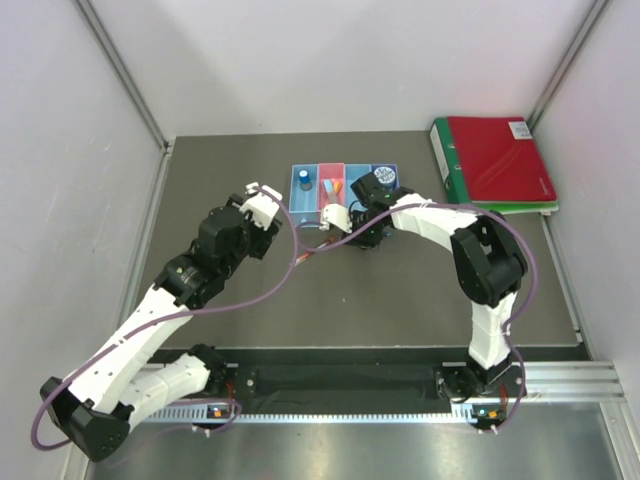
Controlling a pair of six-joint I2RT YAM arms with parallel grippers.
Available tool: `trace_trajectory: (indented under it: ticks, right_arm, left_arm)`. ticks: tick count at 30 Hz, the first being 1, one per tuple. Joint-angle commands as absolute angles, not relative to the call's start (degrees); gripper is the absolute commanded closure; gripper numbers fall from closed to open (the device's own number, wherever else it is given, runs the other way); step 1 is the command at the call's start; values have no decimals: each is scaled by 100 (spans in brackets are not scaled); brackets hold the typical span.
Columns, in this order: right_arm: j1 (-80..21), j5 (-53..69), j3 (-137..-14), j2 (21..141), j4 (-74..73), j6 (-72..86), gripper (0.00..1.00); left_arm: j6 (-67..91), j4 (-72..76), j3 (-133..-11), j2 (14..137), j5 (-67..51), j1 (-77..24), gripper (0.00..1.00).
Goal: Sort the stationery into containers
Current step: Pick up the pen from the center of the board.
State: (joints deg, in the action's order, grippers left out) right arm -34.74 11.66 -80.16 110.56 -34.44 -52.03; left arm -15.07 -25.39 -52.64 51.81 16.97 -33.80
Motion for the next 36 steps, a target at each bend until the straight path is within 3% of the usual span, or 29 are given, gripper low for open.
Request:
trace_trajectory:
  ticks: [1,26,36]
  right_arm:
    - [-3516,1195,-8420,11267,-3182,-5361,55]
    - [-3384,1459,-8780,11970,-3454,-5625,57]
    - [-3375,1442,-8895,12103,-3700,-5739,67]
  left_arm:
    - [-1696,-2074,-5660,5168,1609,-3393,33]
    - [-2048,-1714,-5765,5212,1670,-3393,32]
    - [-2250,-1547,-5836,5203,1767,-3393,30]
